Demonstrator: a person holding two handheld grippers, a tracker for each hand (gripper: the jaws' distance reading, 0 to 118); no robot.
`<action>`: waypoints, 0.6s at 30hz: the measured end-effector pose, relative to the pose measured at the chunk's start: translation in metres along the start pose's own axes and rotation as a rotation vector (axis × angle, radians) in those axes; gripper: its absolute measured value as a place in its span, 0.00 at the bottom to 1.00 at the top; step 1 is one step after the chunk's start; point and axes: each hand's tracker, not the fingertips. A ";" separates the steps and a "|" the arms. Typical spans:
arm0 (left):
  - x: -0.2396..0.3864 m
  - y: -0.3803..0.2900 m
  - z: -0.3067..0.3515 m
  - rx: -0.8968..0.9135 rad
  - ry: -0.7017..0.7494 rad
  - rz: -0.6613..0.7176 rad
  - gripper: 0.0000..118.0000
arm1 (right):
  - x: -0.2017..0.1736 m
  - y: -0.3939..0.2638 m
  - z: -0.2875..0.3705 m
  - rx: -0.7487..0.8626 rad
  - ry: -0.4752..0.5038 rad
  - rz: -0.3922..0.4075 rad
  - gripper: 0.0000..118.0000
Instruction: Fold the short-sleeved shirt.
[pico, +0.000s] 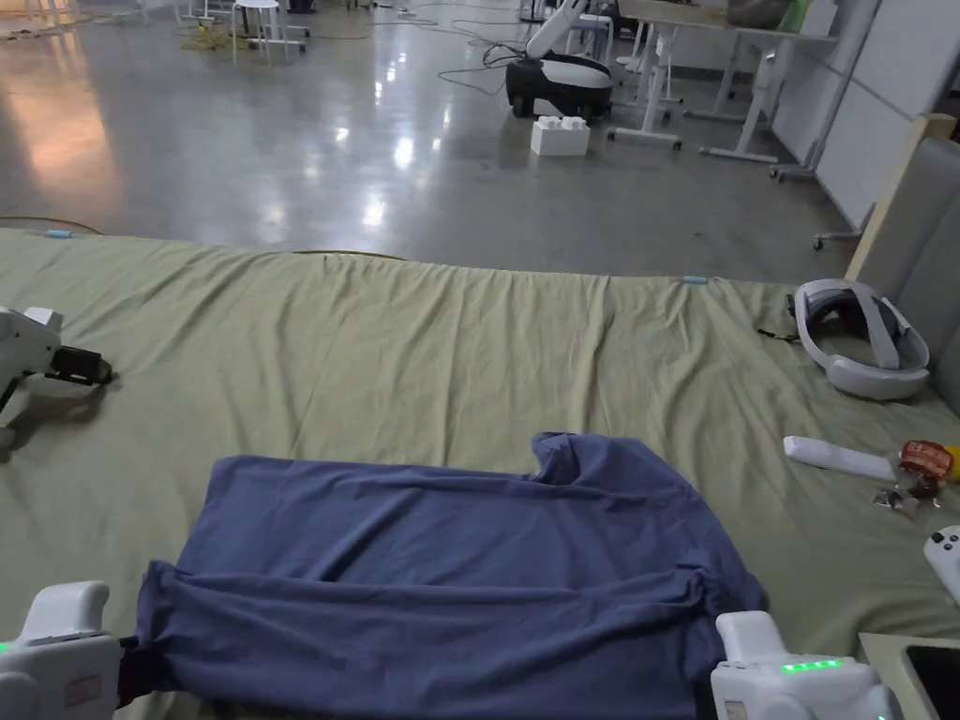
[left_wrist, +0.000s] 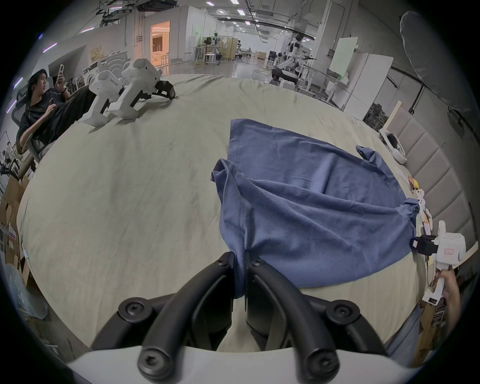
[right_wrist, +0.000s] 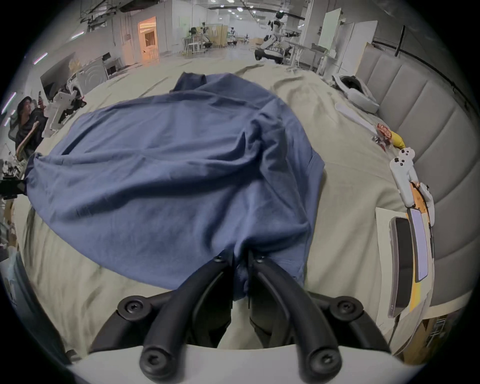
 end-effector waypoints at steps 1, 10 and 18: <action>0.000 0.002 0.002 0.001 0.002 0.005 0.08 | 0.000 -0.001 0.004 0.012 0.008 0.003 0.10; -0.002 0.016 0.038 0.061 -0.043 -0.016 0.08 | -0.010 -0.005 0.088 0.156 -0.026 0.109 0.09; -0.020 -0.023 0.064 -0.004 -0.014 -0.090 0.08 | -0.007 -0.052 0.124 0.078 -0.015 0.027 0.09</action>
